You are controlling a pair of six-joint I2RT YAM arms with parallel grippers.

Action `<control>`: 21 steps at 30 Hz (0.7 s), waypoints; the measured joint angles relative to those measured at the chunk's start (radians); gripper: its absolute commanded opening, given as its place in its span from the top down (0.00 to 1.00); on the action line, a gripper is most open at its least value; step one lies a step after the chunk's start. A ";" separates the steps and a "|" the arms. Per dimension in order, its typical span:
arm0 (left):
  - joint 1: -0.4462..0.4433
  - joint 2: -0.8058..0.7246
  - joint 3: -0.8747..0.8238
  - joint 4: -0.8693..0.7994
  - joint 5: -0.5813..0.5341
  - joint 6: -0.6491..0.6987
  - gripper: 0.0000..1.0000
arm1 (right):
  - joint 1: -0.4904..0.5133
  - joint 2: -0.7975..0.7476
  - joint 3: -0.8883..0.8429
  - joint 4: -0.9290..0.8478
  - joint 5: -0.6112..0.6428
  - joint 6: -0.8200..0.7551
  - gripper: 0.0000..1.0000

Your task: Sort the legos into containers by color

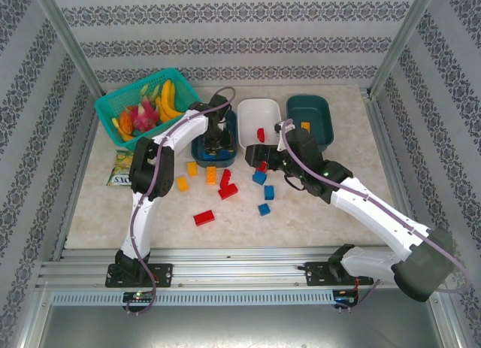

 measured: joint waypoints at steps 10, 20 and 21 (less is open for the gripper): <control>0.000 -0.100 -0.035 -0.001 -0.009 -0.016 0.31 | 0.000 0.054 0.010 -0.051 0.000 -0.008 0.05; 0.000 -0.405 -0.302 0.098 -0.015 -0.091 0.30 | 0.003 0.058 0.063 -0.116 0.001 -0.022 0.06; 0.000 -0.427 -0.327 0.111 -0.016 -0.100 0.30 | 0.005 0.058 0.065 -0.127 0.001 -0.022 0.06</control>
